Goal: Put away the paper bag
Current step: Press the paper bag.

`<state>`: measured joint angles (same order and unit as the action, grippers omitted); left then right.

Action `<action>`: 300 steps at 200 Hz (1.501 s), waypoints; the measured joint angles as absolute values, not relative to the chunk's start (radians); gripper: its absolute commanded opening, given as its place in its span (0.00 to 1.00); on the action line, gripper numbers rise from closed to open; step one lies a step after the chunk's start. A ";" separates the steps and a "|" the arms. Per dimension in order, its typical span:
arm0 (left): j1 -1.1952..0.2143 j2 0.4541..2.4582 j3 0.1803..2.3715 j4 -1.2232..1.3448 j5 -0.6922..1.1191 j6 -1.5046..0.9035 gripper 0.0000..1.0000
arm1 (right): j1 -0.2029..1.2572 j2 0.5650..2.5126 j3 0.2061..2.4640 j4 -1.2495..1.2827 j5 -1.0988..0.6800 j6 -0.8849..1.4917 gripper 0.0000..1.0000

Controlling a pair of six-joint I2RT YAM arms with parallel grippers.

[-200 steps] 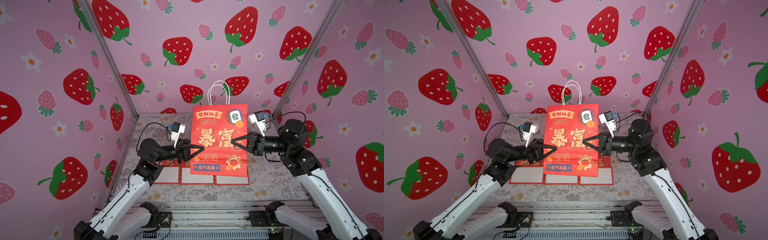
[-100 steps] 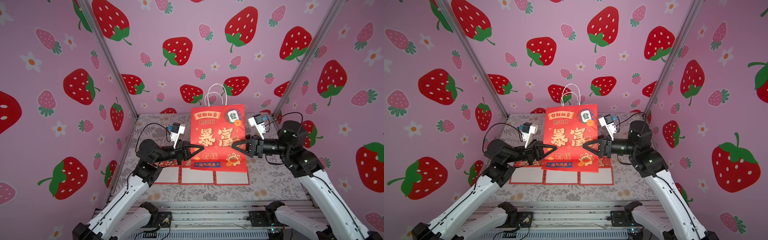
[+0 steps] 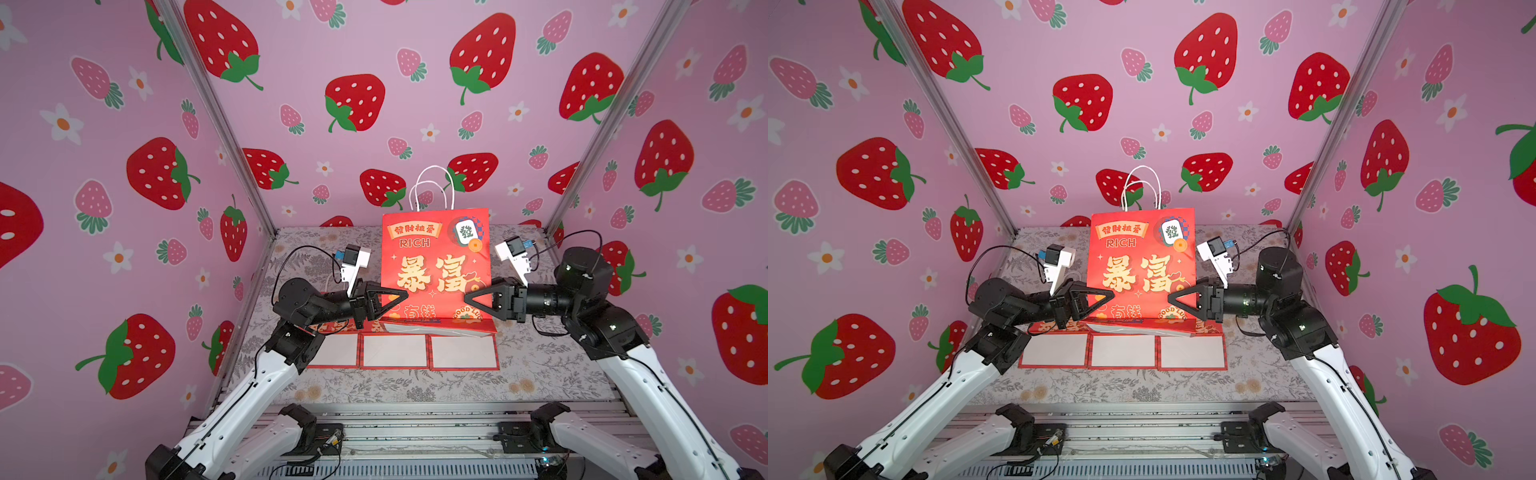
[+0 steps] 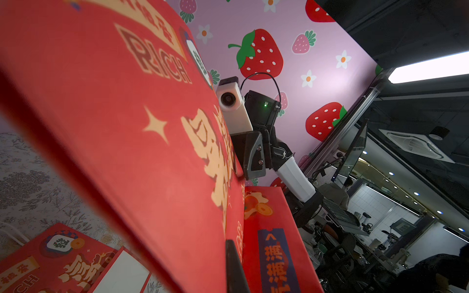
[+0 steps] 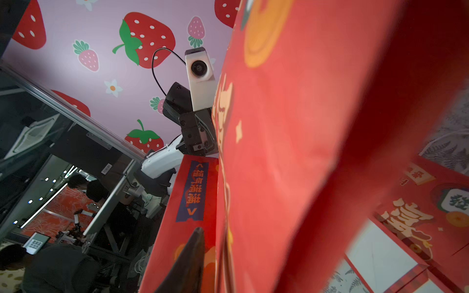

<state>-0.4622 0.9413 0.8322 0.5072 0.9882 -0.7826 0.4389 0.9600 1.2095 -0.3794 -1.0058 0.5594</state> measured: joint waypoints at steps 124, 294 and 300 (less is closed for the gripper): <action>-0.463 0.955 0.832 0.520 1.005 -0.782 0.00 | 0.449 1.008 1.308 -0.328 -0.986 0.571 0.40; -0.362 0.806 0.837 0.171 0.803 -0.575 0.99 | 0.447 1.053 1.333 -0.438 -0.743 0.524 0.00; -0.342 0.782 0.837 0.160 0.795 -0.568 1.00 | 0.443 1.048 1.338 -0.455 -0.723 0.516 0.00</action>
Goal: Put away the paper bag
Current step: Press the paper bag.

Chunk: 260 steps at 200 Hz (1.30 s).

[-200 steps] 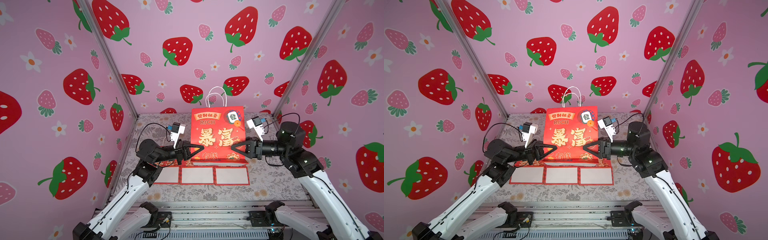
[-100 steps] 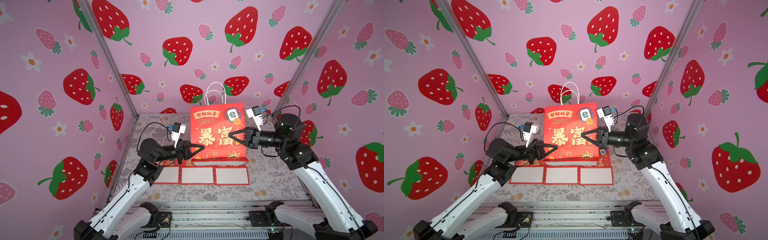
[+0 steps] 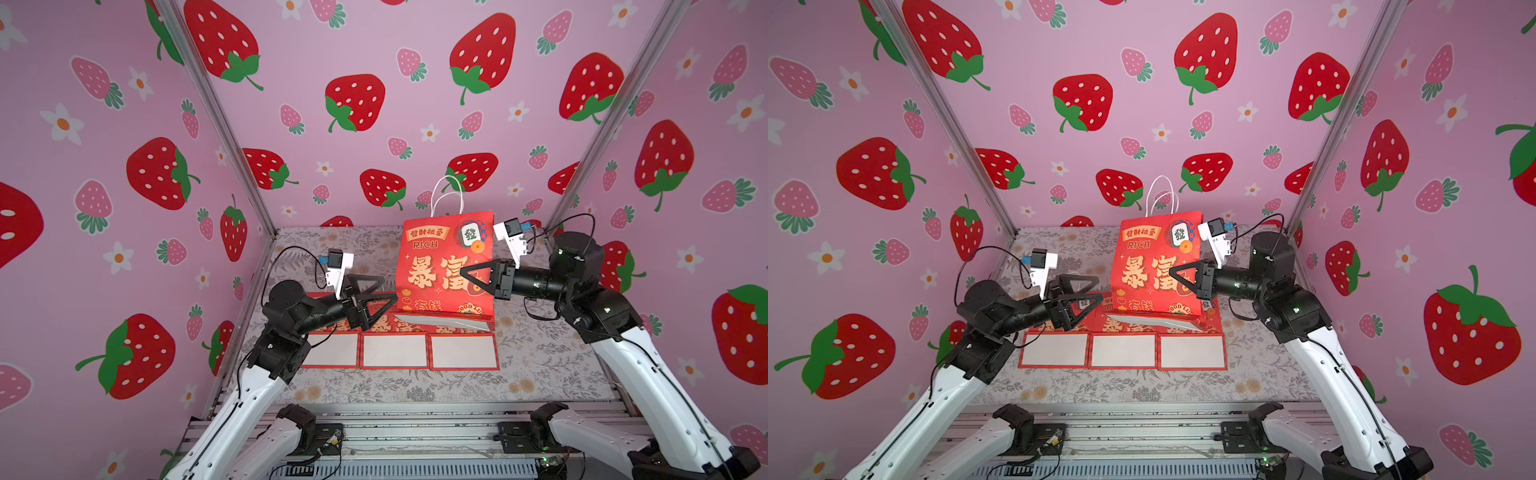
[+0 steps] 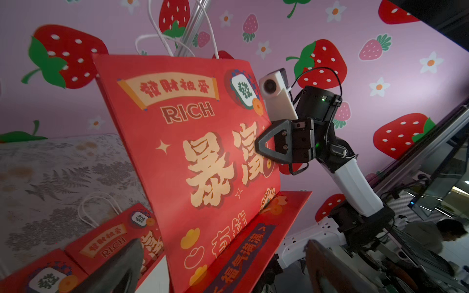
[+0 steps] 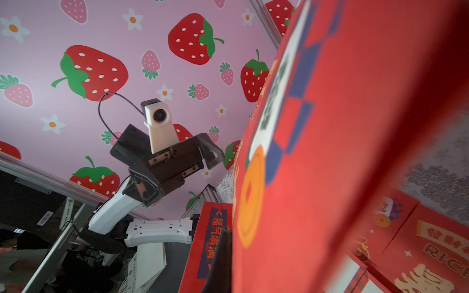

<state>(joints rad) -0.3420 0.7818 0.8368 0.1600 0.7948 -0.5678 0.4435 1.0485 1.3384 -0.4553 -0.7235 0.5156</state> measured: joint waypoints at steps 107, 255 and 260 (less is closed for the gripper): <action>-0.299 0.838 0.740 0.244 0.798 -0.532 0.99 | 0.293 1.062 1.346 -0.384 -0.575 0.678 0.00; -0.352 1.022 0.679 0.717 0.850 -0.778 1.00 | 0.453 1.201 1.254 0.041 -0.955 0.984 0.00; -0.355 1.023 0.679 0.725 0.853 -0.785 1.00 | 0.461 1.204 1.254 0.044 -0.961 0.984 0.00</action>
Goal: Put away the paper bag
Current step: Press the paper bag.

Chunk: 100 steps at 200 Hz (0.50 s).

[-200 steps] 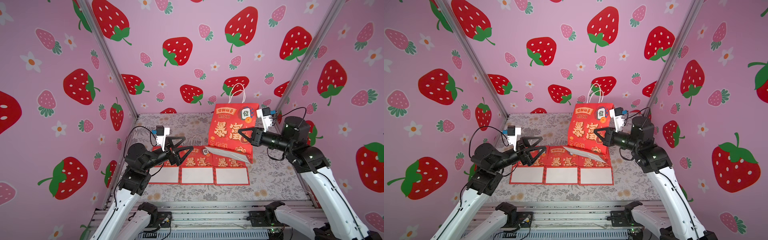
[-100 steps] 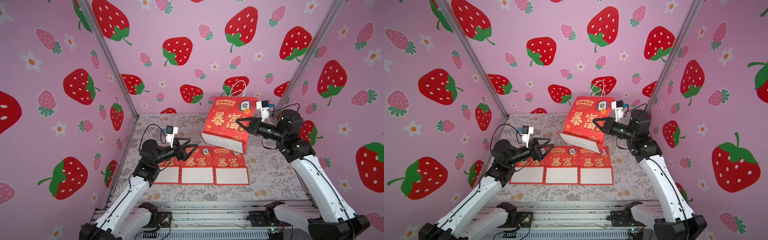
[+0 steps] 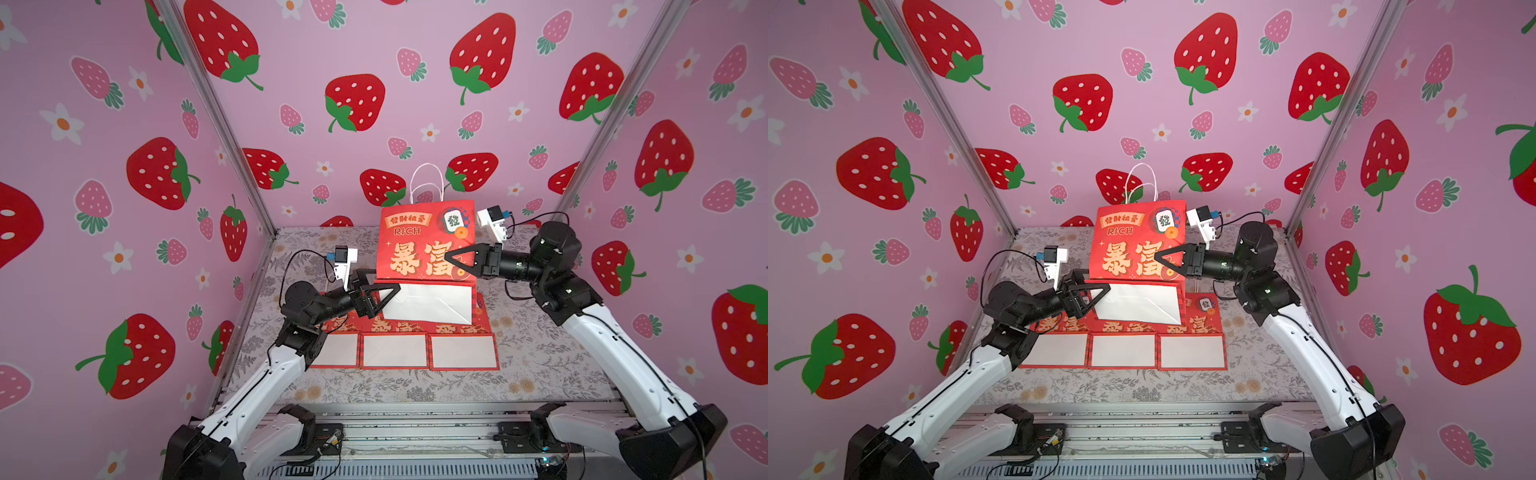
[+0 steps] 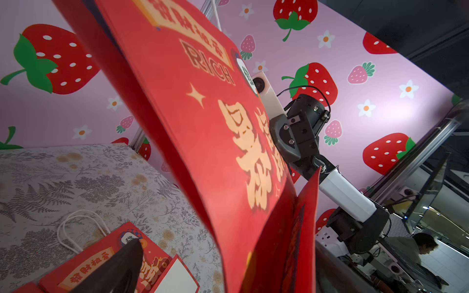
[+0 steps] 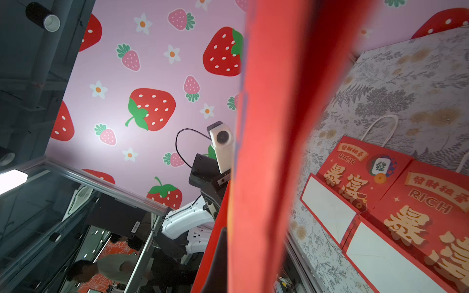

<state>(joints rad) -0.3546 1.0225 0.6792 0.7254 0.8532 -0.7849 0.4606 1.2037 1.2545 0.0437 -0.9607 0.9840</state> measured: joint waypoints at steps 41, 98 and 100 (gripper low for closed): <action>-0.365 1.010 0.679 0.790 0.868 -0.830 0.53 | 0.482 1.210 1.254 0.047 -0.988 0.961 0.00; -0.365 0.990 0.679 0.812 0.876 -0.849 0.00 | 0.505 1.204 1.260 -0.001 -0.976 0.863 0.34; -0.366 0.990 0.679 0.812 0.877 -0.848 0.00 | 0.506 1.204 1.261 -0.002 -0.974 0.854 0.36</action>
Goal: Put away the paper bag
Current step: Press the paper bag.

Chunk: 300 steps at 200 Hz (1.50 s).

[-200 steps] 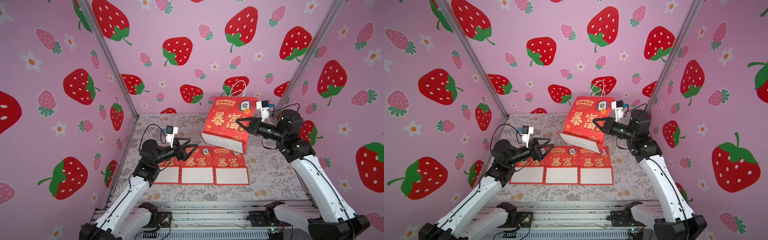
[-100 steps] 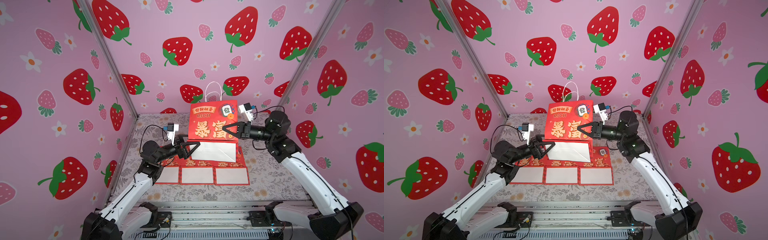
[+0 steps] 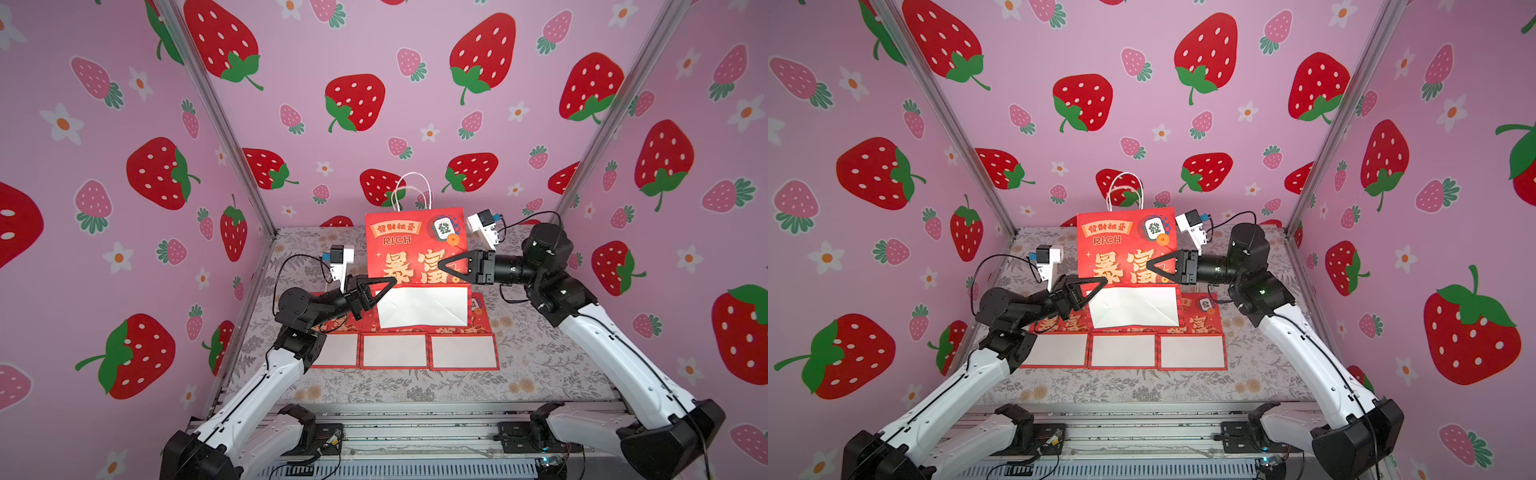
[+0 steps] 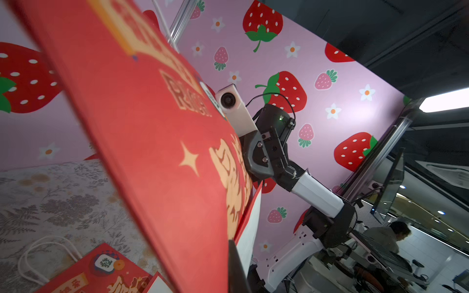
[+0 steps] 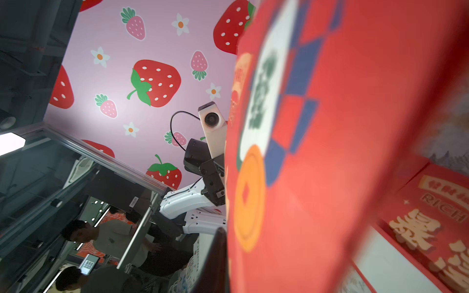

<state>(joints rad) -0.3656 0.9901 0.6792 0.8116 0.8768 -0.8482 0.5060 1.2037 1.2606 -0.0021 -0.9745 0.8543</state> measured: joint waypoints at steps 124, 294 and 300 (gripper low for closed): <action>-0.366 0.994 0.679 0.807 0.864 -0.864 0.00 | 0.628 1.073 1.251 -0.178 -0.759 0.598 0.29; -0.355 0.844 0.680 0.619 0.736 -0.791 0.18 | 0.725 1.090 1.258 -0.529 -0.671 0.375 0.00; -0.355 0.845 0.680 0.609 0.734 -0.783 0.13 | 0.726 1.090 1.261 -0.542 -0.669 0.367 0.00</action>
<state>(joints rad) -0.3546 0.8448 0.6796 0.6086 0.7338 -0.7834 0.7258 1.0897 1.2613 -0.5415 -0.6693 0.3672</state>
